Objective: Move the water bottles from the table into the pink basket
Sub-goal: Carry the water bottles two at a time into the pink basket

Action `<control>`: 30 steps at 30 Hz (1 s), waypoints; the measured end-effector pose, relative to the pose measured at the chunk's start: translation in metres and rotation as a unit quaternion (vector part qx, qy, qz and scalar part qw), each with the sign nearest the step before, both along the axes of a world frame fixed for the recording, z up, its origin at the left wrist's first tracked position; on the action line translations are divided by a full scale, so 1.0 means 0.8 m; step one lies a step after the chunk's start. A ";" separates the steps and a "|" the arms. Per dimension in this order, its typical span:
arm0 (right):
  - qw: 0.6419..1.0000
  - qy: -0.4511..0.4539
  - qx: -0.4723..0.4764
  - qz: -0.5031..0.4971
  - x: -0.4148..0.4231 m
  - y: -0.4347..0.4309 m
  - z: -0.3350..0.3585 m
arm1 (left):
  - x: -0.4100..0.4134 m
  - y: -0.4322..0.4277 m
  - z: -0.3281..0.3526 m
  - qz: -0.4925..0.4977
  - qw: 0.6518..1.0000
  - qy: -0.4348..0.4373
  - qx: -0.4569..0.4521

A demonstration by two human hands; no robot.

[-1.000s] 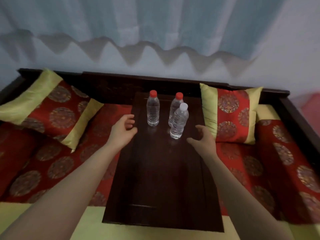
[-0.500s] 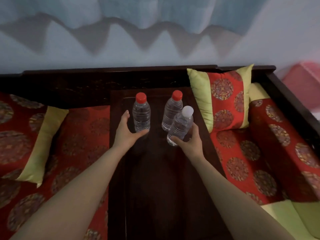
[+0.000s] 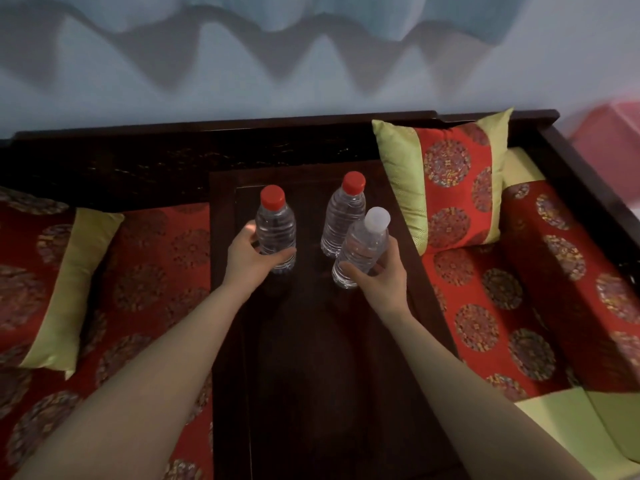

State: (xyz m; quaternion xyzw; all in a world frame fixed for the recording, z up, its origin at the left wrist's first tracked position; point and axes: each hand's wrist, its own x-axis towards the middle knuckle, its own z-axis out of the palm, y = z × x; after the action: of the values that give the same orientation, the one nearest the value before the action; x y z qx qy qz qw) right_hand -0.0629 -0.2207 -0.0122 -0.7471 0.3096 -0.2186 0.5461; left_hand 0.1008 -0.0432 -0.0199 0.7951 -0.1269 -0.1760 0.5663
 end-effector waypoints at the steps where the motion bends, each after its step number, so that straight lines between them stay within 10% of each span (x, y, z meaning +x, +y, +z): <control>1: 1.000 -0.001 0.002 -0.001 -0.001 0.000 0.000 | -0.002 0.002 0.001 -0.004 1.000 -0.003 0.003; 30: 0.987 -0.044 0.138 -0.067 -0.245 -0.006 0.173 | -0.184 0.033 0.152 -0.122 0.981 0.131 -0.074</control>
State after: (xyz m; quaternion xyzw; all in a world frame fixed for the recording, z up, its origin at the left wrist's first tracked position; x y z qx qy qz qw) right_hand -0.2589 -0.2255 0.1262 -0.6317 0.3613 -0.2426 0.6416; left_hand -0.0465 -0.0168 0.1020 0.7001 -0.1603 -0.3363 0.6092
